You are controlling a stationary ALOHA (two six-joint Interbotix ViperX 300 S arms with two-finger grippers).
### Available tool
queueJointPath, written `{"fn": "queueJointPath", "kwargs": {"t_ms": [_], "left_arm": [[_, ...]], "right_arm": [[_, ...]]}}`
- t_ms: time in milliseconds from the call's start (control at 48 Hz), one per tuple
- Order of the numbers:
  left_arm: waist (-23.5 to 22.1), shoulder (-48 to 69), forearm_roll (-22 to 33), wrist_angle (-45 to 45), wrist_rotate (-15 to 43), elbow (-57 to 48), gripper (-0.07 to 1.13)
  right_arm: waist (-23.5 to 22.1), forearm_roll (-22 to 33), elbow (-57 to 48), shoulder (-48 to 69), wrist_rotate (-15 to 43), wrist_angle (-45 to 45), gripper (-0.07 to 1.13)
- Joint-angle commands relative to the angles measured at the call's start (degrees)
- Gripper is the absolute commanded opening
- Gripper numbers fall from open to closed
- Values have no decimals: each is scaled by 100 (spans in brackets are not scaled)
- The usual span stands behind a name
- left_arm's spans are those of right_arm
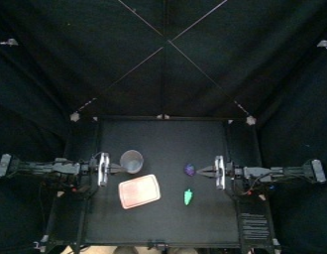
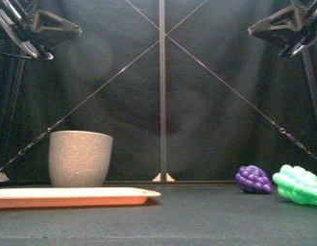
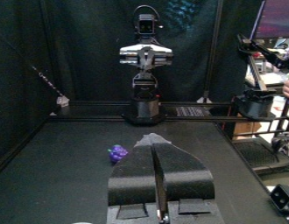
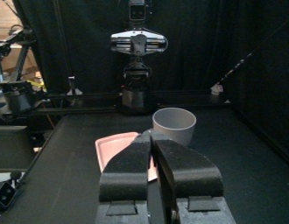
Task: Pick the green grapes then place it on the pink plate
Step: Pick the green grapes
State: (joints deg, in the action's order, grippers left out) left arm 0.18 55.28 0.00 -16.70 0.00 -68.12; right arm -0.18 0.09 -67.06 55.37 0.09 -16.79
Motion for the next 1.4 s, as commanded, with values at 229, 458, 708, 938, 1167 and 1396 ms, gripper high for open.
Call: {"fn": "queueJointPath", "kwargs": {"t_ms": [229, 458, 708, 938, 1167, 1396], "left_arm": [[-18, -35, 246, 1266, -18, 466, 10], [-18, -44, 387, 1942, -18, 571, 11], [-9, -44, 457, 1960, 0, 492, 11], [0, -44, 457, 1960, 0, 422, 11], [62, -44, 457, 1916, 9, 246, 11], [211, -44, 448, 1907, 9, 185, 11]], "right_arm": [[193, -650, 211, -606, 659, 686, 6], [492, -1415, 466, -1318, 1688, 1573, 16], [835, -2057, 439, -1556, 2909, 1854, 71], [1204, -2373, 211, -1740, 4043, 1872, 105], [1626, -2461, -18, -2540, 5247, 1890, 103], [1608, -2329, 466, -3656, 5678, 1881, 102]]}}
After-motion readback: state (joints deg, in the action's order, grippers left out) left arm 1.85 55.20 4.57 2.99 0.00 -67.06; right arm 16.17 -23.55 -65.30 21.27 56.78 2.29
